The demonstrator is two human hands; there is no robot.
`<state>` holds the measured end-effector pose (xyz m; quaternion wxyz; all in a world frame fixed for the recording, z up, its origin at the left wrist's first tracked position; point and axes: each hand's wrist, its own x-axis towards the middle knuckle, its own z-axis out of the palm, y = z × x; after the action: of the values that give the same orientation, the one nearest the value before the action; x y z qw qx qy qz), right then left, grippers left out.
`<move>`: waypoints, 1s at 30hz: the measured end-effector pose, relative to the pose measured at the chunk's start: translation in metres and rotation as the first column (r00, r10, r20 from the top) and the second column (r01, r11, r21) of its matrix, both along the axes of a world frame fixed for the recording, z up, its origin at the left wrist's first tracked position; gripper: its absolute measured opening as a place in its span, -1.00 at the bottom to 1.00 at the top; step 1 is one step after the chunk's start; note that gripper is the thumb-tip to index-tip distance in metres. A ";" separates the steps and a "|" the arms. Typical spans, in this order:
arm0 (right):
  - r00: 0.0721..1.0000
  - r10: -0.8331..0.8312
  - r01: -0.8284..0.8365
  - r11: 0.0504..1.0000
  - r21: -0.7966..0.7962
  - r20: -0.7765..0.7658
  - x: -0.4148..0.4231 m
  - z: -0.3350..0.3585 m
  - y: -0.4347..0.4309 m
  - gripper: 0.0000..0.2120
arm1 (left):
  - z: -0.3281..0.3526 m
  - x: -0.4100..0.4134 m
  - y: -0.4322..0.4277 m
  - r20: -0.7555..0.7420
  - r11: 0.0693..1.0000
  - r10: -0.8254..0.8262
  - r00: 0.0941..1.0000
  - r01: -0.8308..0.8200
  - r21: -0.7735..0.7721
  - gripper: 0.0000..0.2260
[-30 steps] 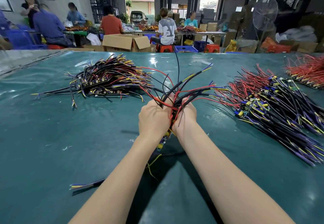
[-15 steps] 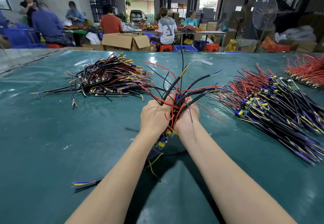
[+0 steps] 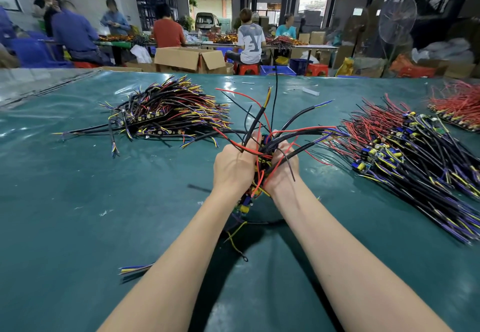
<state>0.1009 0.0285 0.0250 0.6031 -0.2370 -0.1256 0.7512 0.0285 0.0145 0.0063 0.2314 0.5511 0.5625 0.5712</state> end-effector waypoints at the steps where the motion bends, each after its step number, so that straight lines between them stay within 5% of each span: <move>1: 1.000 0.003 -0.003 1.000 0.004 -0.006 0.001 -0.001 0.000 -0.47 | 0.000 0.000 0.000 -0.004 1.000 -0.001 1.000 0.001 -0.010 -0.46; 4: 1.000 0.015 -0.015 1.000 0.025 0.008 0.001 -0.003 0.000 -0.64 | 0.001 0.001 -0.002 -0.010 1.000 -0.025 1.000 0.025 -0.005 -0.45; 14: 0.987 0.037 -0.048 0.997 0.067 0.156 0.002 -0.005 0.000 -0.65 | -0.002 0.001 -0.002 -0.004 0.997 -0.055 0.998 0.055 0.059 -0.47; 21: 0.990 0.061 -0.079 0.987 0.139 0.127 0.004 -0.008 0.000 -0.33 | -0.002 0.000 -0.002 -0.063 0.993 -0.058 0.996 0.064 0.095 -0.49; 25: 0.996 0.034 -0.044 0.992 0.116 0.086 0.001 -0.008 0.002 -0.54 | 0.000 0.000 -0.001 -0.037 0.995 -0.059 0.998 0.062 0.075 -0.48; 30: 0.999 0.019 -0.022 0.994 0.107 0.032 0.004 -0.013 0.006 -0.42 | 0.000 0.000 0.001 -0.068 0.995 -0.094 0.993 0.097 0.035 -0.50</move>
<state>0.1046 0.0348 0.0125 0.6051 -0.2144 -0.1774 0.7459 0.0286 0.0150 0.0064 0.2291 0.6005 0.5318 0.5515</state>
